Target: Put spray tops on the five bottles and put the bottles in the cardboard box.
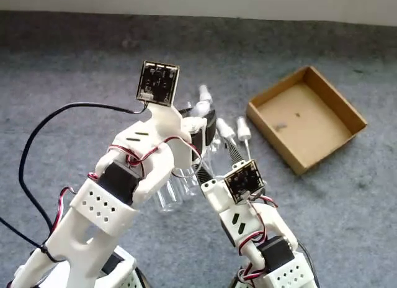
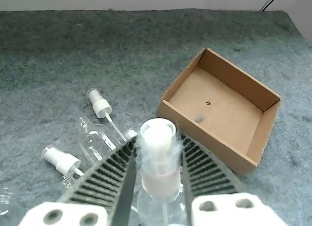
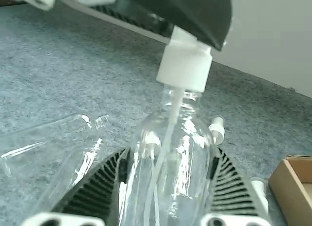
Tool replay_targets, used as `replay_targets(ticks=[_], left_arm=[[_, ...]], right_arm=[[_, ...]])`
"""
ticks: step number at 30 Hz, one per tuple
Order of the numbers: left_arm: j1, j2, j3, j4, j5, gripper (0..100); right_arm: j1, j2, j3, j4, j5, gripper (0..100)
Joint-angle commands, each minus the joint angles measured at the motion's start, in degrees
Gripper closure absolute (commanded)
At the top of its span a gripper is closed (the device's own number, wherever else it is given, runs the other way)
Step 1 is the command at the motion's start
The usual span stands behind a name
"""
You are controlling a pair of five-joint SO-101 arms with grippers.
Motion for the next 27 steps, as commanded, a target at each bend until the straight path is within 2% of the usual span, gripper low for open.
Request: replay_targets(ticks=[1, 10, 15, 27], left_arm=[[0.9, -2.0, 1.2, -0.9, 0.1, 100], [1.1, -2.0, 1.5, 0.5, 0.4, 100], [5.7, -2.0, 1.5, 5.7, 0.1, 100], [6.3, -1.6, 3.6, 5.6, -1.1, 98]], right_arm=[[0.0, -0.7, 6.8, 0.0, 0.1, 86.8], [0.0, -0.7, 6.8, 0.0, 0.0, 86.8], [0.0, -0.7, 6.8, 0.0, 0.0, 86.8], [0.0, -0.7, 6.7, 1.5, 0.3, 86.8]])
